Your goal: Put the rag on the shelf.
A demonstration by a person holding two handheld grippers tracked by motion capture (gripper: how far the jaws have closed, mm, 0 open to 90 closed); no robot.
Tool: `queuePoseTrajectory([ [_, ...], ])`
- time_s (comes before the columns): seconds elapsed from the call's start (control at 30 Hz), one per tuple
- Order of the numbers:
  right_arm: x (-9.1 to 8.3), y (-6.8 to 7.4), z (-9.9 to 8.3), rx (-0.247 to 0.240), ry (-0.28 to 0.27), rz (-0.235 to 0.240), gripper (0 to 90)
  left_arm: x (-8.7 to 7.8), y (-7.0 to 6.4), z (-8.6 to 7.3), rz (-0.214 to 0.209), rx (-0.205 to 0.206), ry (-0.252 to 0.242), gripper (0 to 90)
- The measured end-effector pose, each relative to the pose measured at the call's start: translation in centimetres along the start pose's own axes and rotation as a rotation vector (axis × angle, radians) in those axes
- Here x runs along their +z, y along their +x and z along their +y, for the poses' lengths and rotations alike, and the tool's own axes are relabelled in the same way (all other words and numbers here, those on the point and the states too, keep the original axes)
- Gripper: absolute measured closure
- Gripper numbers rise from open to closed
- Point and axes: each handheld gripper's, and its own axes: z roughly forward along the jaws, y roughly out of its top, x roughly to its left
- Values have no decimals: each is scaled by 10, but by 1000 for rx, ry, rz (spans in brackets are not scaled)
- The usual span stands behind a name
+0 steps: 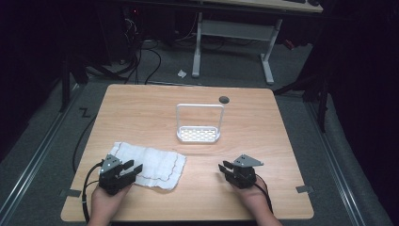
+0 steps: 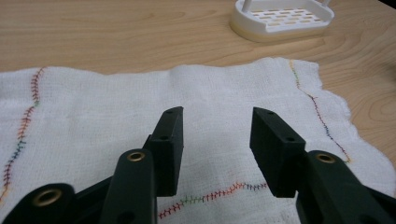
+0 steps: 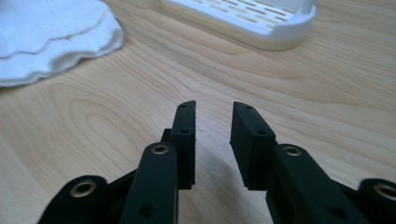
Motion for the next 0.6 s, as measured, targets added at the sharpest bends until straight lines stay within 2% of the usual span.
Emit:
queuePoseTrajectory([
  [0.03,3,7,7,-21,4,27,820,-2,0,1,-14,-1,-7,587],
  [0.1,5,11,11,-33,7,31,833,-3,0,1,-21,14,-5,608],
  [0.17,16,21,27,-70,12,45,850,-3,0,1,-25,19,3,645],
  [0.2,31,30,45,-79,10,71,867,-3,1,0,-27,19,8,690],
  [0.23,40,35,54,-80,13,89,877,-3,2,0,-35,10,17,706],
  [0.27,40,35,54,-80,13,89,877,-3,2,0,-35,10,17,712],
  [0.3,62,49,70,-103,36,124,891,-2,2,-1,-41,0,12,712],
  [0.33,74,56,76,-118,54,138,895,-3,4,-1,-39,-11,3,707],
  [0.37,74,56,76,-118,54,138,895,-3,4,-1,-39,-11,3,700],
  [0.4,85,62,80,-124,76,153,896,-4,5,-1,-41,-17,0,700],
  [0.43,102,72,85,-124,120,178,897,-6,7,-2,-41,-28,-5,692],
  [0.47,102,72,85,-124,120,178,897,-6,7,-2,-41,-28,-5,689],
  [0.57,116,81,81,-171,178,149,900,-7,8,-1,-41,-23,-11,681],
  [0.6,113,81,78,-170,164,151,900,-7,9,-1,-41,-23,-14,674],
])
